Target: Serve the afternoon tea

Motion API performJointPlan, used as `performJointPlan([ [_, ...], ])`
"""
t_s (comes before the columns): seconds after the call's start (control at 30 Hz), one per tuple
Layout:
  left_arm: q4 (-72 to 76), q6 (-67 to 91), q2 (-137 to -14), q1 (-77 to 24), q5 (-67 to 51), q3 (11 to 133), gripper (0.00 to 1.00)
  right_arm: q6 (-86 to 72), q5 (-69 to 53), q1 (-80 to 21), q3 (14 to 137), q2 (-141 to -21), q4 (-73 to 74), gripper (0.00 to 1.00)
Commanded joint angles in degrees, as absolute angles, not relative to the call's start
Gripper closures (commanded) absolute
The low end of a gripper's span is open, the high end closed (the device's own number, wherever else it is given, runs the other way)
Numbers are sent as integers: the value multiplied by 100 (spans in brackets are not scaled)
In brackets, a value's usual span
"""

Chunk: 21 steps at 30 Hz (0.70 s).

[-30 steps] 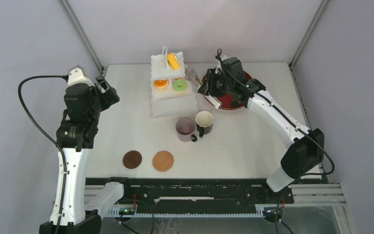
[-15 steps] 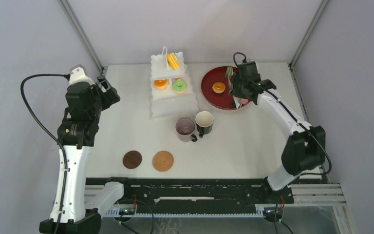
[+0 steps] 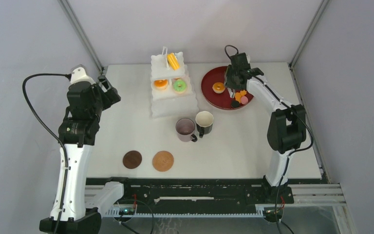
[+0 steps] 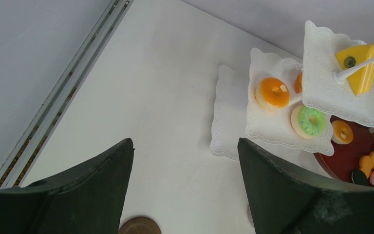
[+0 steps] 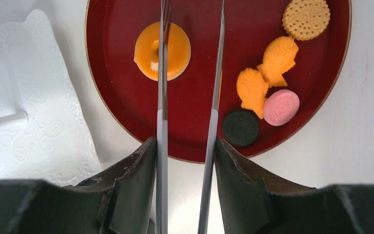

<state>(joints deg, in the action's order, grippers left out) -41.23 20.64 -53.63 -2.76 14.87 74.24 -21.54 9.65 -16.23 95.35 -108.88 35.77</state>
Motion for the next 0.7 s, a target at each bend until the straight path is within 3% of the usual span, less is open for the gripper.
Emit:
performJointPlan([
  [0.0, -3921, 2094, -5395, -294, 1558, 7311, 17, -2273, 909, -1600, 10031, -11126, 3483, 46],
  [0.43, -3866, 2039, -5572, -298, 1560, 7378, 17, -2373, 836, -1549, 10568, -11660, 3546, 45],
  [0.67, -3828, 2013, -5631, -299, 1521, 7385, 17, -2226, 803, -1579, 10188, -11471, 3606, 42],
])
